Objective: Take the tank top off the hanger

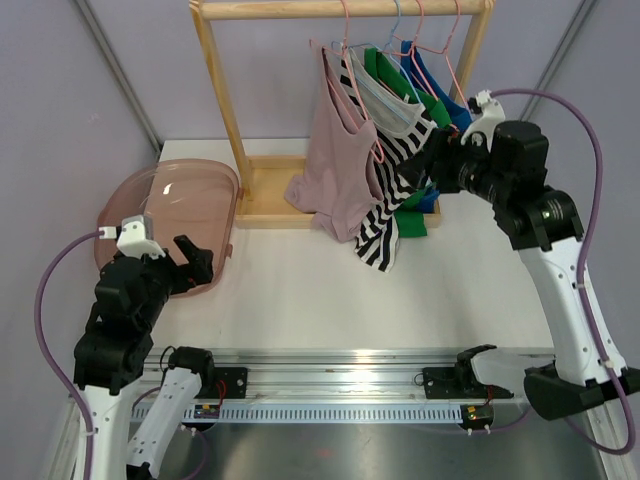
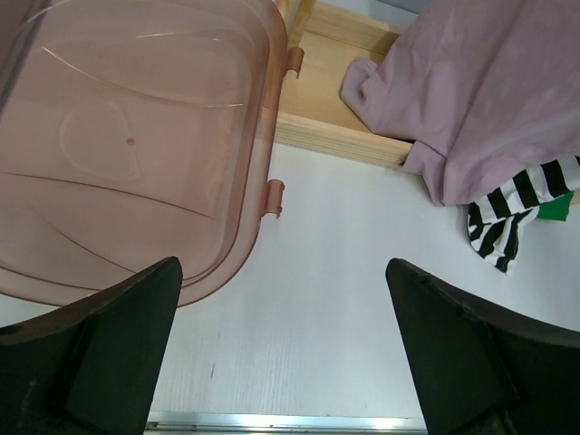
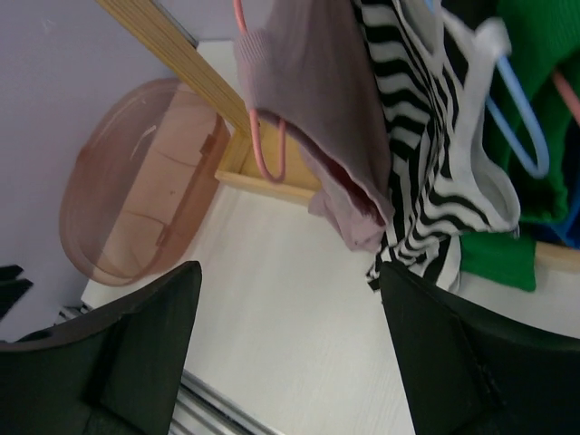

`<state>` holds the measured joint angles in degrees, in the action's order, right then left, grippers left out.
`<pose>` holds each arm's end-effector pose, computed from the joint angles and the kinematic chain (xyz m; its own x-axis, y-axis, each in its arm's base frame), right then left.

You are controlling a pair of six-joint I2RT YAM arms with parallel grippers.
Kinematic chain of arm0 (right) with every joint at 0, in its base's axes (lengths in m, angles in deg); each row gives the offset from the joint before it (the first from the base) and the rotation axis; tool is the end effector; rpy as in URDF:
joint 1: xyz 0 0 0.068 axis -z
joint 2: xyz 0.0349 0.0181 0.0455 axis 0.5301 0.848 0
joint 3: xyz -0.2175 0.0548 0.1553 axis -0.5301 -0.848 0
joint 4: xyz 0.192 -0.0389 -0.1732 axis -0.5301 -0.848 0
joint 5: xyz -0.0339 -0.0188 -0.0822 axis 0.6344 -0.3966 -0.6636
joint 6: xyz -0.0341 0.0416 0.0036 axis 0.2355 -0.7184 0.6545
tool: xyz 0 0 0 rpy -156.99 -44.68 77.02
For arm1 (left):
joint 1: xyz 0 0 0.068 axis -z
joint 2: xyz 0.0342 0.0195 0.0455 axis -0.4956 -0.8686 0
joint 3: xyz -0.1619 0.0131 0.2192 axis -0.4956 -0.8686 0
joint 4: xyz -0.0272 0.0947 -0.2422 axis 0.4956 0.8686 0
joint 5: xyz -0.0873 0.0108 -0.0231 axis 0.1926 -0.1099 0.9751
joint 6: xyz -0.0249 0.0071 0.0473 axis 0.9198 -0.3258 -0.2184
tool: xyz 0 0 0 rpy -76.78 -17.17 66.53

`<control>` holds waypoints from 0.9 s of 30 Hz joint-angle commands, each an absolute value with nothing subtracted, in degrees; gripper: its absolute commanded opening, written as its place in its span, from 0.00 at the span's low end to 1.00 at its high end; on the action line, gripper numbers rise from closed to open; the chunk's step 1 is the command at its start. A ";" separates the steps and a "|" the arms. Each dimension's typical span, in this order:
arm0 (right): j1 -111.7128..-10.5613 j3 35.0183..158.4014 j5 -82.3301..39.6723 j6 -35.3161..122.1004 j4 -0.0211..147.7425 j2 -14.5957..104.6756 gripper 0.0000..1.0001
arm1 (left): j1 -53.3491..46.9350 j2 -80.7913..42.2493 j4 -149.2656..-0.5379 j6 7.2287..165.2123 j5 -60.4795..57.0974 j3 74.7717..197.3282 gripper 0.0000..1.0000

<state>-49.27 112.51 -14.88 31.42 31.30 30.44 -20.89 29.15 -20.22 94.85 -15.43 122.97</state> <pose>0.2023 0.0718 0.4794 -0.4462 0.1884 -0.8749 -0.3854 0.8418 0.3779 0.0627 -0.0064 0.3761 -0.3465 -0.2942 -0.8907 -0.0590 0.9545 -0.2923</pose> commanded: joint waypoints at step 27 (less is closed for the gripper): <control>-59.87 172.07 -28.36 49.50 25.32 79.44 0.33 | -20.65 26.69 -25.95 95.91 -11.09 116.18 0.99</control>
